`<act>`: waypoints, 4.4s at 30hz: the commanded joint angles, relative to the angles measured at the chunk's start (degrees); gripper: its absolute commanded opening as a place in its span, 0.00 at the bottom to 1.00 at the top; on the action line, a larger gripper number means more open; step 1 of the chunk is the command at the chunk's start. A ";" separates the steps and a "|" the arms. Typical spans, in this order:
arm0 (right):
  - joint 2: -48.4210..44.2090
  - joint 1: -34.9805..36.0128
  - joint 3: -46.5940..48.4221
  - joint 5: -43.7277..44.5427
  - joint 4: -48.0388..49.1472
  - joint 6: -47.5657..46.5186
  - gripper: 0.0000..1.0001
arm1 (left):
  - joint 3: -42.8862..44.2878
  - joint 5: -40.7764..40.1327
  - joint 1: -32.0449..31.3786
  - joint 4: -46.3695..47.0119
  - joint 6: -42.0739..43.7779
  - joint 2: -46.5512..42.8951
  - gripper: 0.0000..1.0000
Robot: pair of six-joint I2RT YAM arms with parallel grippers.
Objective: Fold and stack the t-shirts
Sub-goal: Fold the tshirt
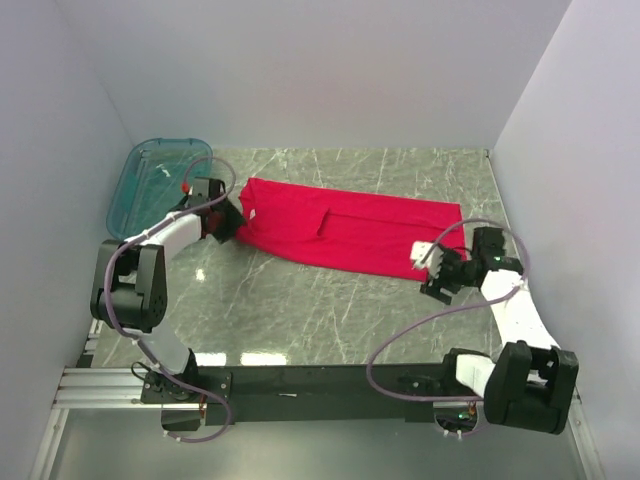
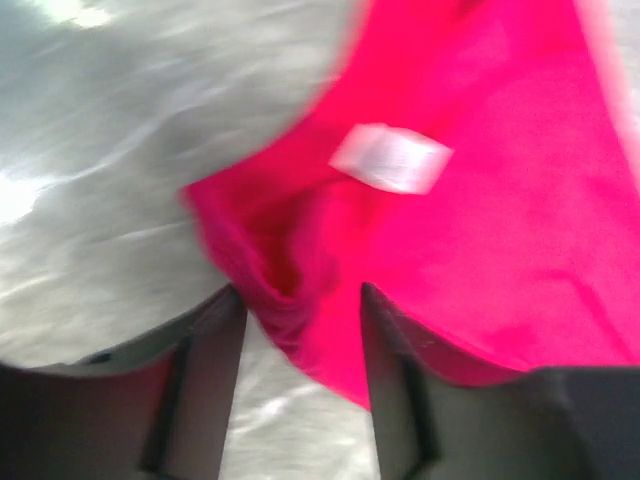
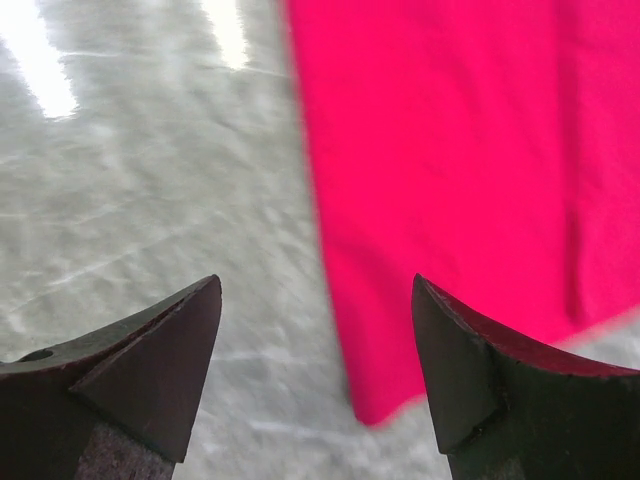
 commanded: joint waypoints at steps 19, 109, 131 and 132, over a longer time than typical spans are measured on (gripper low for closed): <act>7.83 25.06 -8.61 24.33 27.79 14.61 0.81 | -2.71 5.42 1.62 -5.45 13.10 -32.26 0.82; 56.34 27.34 52.20 15.28 8.80 66.72 0.56 | -36.28 20.35 1.71 0.26 -3.33 -59.00 0.92; 63.64 26.73 58.97 16.43 -0.42 60.93 0.55 | -38.40 22.02 1.71 3.77 -4.04 -56.98 0.92; 63.82 26.73 58.97 16.43 -0.43 60.92 0.55 | -38.57 22.11 1.71 3.69 -4.12 -56.98 0.92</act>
